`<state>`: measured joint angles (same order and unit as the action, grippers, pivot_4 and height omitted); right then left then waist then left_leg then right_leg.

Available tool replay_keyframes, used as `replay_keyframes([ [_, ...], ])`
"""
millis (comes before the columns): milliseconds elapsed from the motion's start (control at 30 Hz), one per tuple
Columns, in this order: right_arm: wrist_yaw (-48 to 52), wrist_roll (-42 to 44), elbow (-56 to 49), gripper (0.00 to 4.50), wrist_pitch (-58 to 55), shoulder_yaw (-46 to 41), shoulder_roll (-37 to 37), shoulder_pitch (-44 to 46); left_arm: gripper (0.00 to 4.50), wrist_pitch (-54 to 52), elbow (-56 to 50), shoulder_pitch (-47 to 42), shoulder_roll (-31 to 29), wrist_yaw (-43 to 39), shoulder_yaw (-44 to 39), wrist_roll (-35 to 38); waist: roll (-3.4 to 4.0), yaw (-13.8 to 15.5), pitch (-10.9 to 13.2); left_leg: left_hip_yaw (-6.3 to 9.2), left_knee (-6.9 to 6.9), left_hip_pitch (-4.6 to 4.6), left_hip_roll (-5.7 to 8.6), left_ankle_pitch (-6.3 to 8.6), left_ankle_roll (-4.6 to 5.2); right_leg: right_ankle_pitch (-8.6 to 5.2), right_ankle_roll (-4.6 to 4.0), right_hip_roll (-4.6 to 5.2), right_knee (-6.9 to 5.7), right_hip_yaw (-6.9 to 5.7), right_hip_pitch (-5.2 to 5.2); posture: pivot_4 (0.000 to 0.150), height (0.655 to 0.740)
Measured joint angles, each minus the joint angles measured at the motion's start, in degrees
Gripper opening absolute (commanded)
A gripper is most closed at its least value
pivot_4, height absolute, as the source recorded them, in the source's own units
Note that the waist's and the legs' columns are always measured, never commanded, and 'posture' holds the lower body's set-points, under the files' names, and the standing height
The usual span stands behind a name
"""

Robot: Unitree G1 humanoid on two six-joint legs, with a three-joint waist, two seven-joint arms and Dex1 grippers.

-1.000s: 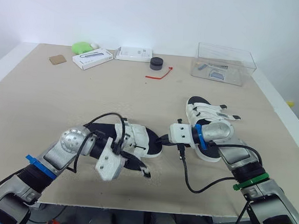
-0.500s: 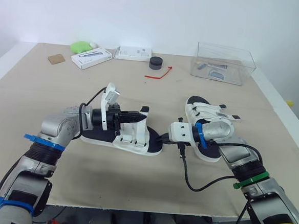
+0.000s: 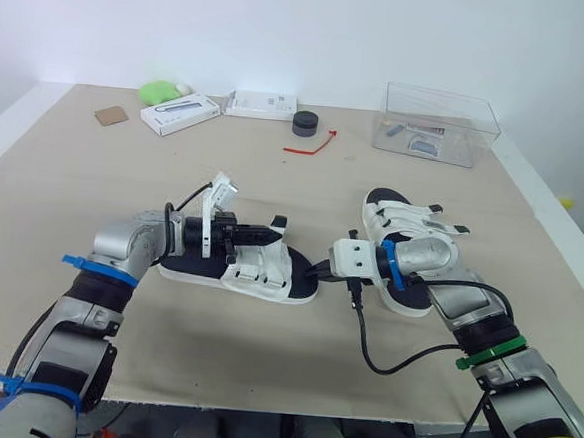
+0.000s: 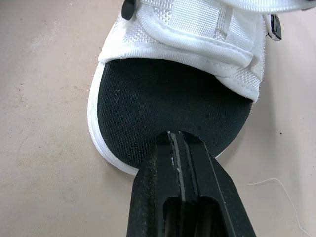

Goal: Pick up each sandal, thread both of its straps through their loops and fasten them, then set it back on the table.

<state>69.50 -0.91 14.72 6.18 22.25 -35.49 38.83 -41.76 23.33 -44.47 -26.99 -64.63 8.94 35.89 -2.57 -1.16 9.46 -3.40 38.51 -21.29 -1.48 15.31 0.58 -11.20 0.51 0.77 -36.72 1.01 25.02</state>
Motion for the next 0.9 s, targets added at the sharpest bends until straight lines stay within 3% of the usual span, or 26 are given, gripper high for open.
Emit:
replay_keyframes([
  [100, 0.01, -0.01, 0.02, 0.0, 0.0, 0.0, -0.01, 0.01, 0.04, 1.82, 1.62, -0.52, 0.44, -2.13, 0.29, -2.4, -0.01, 0.01, 0.0, 0.0, 0.0, 0.0, 0.0, 0.0, 0.0, 0.0, 0.0, 0.01, 0.0, 0.0, 0.0, 0.15, 0.74],
  [133, -0.01, -0.04, 0.02, 0.0, -0.01, 0.0, -0.01, 0.01, 0.29, 2.0, 2.22, -0.87, 0.7, -2.39, 0.29, -2.97, -0.01, 0.01, 0.0, 0.0, 0.01, 0.0, 0.0, 0.0, 0.0, 0.0, -0.01, 0.01, 0.0, 0.01, 0.0, 0.15, 0.74],
  [200, -0.07, -0.05, -0.01, 0.0, -0.02, 0.01, -0.01, -0.01, 0.83, 2.65, 3.36, -1.53, 0.99, -2.57, 0.31, -4.64, -0.01, 0.0, 0.0, -0.01, 0.01, 0.0, 0.0, 0.0, 0.0, 0.0, -0.01, 0.01, 0.0, 0.02, 0.0, 0.15, 0.74],
  [400, -0.09, -0.05, -0.52, 0.0, -0.05, -0.08, -0.19, -0.28, 3.26, 10.17, 7.67, -2.28, -0.3, -4.04, 0.25, -11.16, -0.01, 0.0, -0.01, -0.01, 0.0, -0.03, 0.01, 0.0, 0.0, 0.06, 0.09, 0.04, 0.0, 0.01, 0.02, 0.15, 0.74],
  [633, -0.13, -0.05, -0.5, 0.0, -0.06, -0.19, -0.25, -0.29, 3.26, 20.85, 9.65, -6.38, -1.49, -5.91, -1.85, -15.08, -0.03, 0.02, 0.0, 0.0, 0.02, -0.1, 0.05, 0.0, 0.0, 0.08, 0.12, 0.09, 0.0, 0.0, 0.06, 0.15, 0.74],
  [900, -0.69, -0.07, -0.53, 0.0, -0.05, -0.02, -0.08, -0.35, 3.26, 20.92, -1.24, -5.84, 3.84, -6.1, -2.95, -12.84, -0.04, -0.02, -0.01, -0.09, 0.02, -0.08, 0.08, 0.0, 0.01, 0.13, 0.21, 0.1, 0.01, 0.1, 0.06, 0.15, 0.74],
])
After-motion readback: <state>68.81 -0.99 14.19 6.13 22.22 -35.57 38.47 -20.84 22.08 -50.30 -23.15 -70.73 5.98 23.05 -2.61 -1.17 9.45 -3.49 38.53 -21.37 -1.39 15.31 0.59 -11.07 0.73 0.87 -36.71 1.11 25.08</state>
